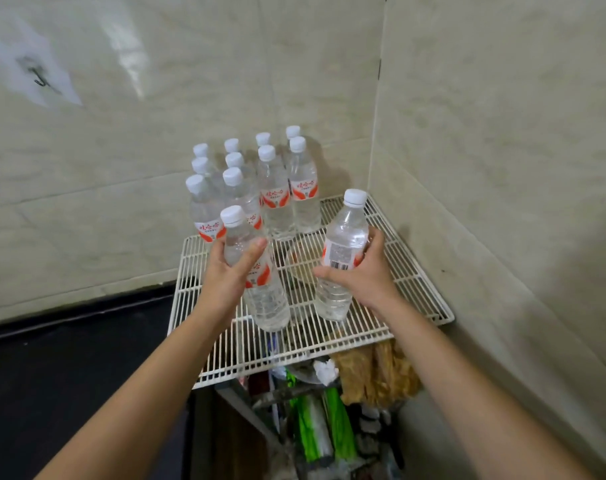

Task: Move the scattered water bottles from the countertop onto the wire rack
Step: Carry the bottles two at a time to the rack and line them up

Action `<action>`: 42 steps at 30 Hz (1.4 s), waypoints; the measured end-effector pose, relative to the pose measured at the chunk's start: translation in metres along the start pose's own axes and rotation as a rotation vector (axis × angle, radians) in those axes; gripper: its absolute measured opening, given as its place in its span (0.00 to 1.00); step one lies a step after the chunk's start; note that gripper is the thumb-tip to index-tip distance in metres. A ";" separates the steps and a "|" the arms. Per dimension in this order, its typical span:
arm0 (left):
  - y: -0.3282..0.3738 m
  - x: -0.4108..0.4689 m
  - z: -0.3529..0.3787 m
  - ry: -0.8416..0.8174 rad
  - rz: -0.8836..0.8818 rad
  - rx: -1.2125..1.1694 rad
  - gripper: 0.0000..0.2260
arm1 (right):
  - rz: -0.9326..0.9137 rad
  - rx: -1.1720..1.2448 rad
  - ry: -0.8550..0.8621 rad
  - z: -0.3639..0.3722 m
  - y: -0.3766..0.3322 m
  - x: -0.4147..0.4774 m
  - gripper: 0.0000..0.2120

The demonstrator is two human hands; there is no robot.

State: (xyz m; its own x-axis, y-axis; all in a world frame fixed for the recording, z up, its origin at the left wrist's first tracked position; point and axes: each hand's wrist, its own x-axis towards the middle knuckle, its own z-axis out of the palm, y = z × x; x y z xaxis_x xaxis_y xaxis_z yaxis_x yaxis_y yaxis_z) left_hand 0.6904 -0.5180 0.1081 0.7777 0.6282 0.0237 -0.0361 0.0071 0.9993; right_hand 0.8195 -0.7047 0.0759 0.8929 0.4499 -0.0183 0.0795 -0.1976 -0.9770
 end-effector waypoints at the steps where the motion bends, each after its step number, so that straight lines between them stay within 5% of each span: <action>1: 0.001 0.002 -0.001 0.010 0.012 0.032 0.30 | -0.008 -0.045 0.017 0.001 0.000 -0.002 0.50; 5: 0.007 0.010 -0.008 -0.006 0.106 0.122 0.28 | -0.039 -0.091 0.045 0.012 -0.003 -0.013 0.54; 12: 0.016 0.023 -0.022 -0.072 0.169 0.233 0.15 | -0.081 -0.201 -0.131 0.031 -0.016 -0.018 0.38; 19: 0.016 0.043 -0.038 -0.047 0.306 0.414 0.16 | -0.039 -0.299 -0.304 0.020 -0.033 -0.011 0.44; 30: 0.041 0.073 0.013 -0.149 0.449 0.560 0.13 | -0.127 -0.098 0.018 0.015 -0.026 0.042 0.42; 39: 0.068 0.109 0.052 0.001 0.419 0.819 0.10 | -0.162 -0.122 0.016 0.012 -0.027 0.108 0.40; 42: 0.075 0.120 0.056 0.048 0.369 0.915 0.17 | -0.163 -0.150 0.000 0.019 -0.030 0.123 0.38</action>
State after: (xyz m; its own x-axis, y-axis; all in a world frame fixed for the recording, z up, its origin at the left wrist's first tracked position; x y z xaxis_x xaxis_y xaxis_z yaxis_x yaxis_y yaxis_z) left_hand 0.8165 -0.4858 0.1875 0.7880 0.5016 0.3570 0.2443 -0.7870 0.5665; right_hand 0.9187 -0.6272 0.0988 0.8629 0.4862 0.1378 0.2883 -0.2497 -0.9244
